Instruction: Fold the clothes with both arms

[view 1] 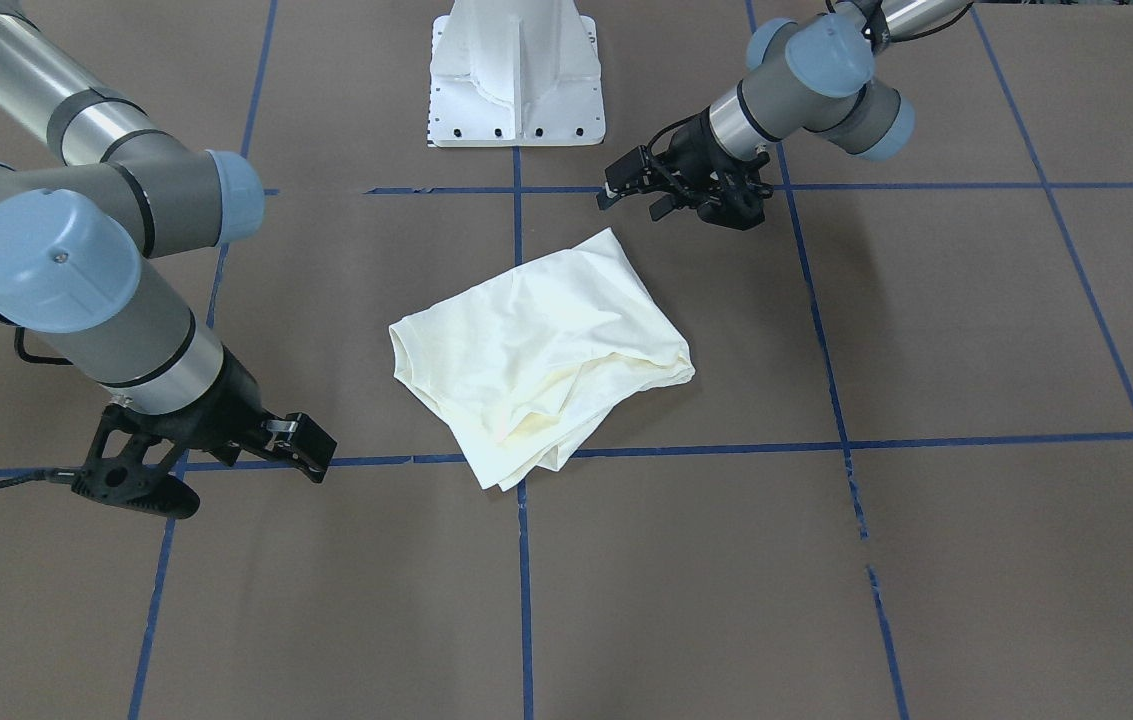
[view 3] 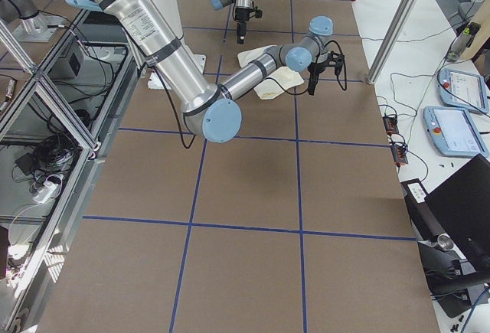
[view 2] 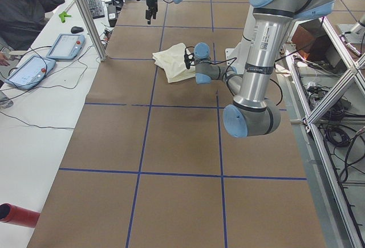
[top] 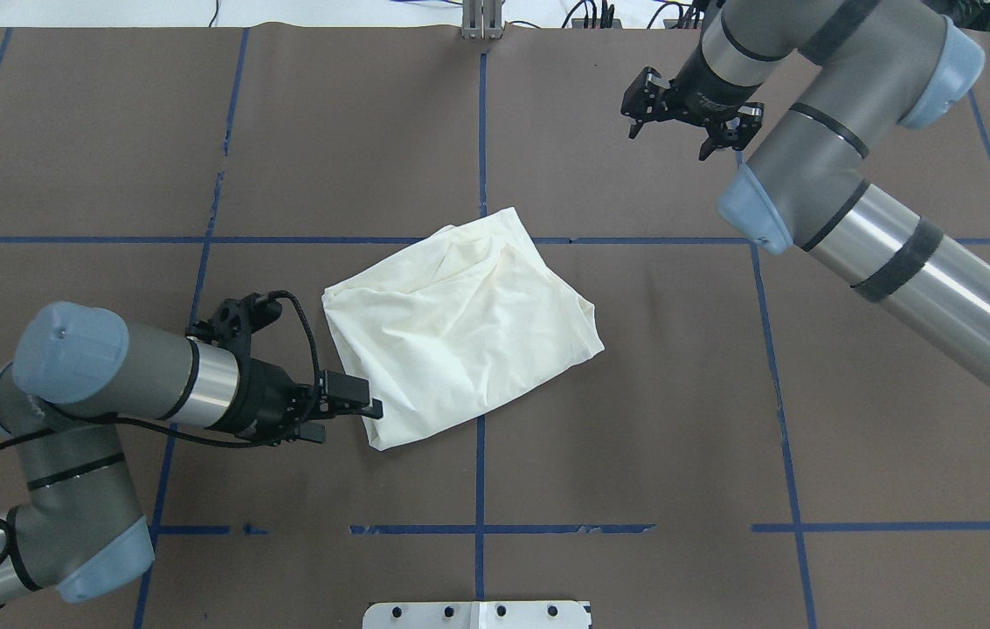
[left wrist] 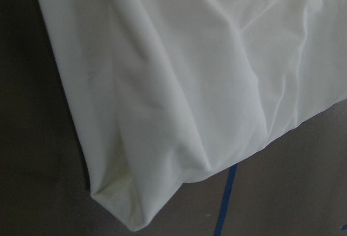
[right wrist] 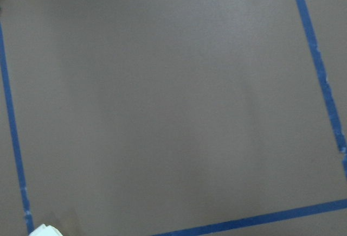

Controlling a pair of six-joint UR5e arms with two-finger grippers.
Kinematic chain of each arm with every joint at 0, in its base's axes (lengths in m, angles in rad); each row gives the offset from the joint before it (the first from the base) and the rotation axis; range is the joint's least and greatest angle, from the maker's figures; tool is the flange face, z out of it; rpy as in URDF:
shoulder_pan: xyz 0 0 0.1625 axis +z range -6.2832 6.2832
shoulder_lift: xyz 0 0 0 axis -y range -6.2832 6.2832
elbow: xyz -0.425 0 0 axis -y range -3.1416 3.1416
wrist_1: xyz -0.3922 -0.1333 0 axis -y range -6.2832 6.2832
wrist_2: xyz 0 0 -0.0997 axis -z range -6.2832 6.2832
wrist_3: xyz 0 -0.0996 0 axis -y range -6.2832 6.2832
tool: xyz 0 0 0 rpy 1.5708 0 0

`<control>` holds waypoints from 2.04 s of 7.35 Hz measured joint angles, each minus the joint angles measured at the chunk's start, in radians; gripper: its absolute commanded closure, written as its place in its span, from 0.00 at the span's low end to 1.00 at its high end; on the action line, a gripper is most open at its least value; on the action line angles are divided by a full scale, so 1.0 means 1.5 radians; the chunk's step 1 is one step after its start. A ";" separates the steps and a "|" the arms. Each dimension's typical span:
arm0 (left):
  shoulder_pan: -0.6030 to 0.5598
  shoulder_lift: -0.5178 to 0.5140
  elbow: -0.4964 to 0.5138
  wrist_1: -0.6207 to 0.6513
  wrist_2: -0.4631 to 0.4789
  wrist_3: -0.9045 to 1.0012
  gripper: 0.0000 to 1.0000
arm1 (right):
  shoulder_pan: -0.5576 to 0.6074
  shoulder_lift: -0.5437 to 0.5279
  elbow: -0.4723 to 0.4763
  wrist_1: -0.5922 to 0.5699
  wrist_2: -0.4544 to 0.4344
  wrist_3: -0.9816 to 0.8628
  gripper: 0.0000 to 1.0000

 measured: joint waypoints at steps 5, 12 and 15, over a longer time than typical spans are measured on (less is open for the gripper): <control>-0.305 0.023 -0.129 0.430 -0.034 0.469 0.00 | 0.108 -0.227 0.128 -0.049 0.001 -0.335 0.00; -0.600 0.215 -0.122 0.566 -0.135 1.005 0.00 | 0.332 -0.519 0.193 -0.084 0.163 -0.675 0.00; -0.621 0.207 -0.044 0.475 -0.136 0.976 0.00 | 0.357 -0.516 0.187 -0.083 0.166 -0.682 0.00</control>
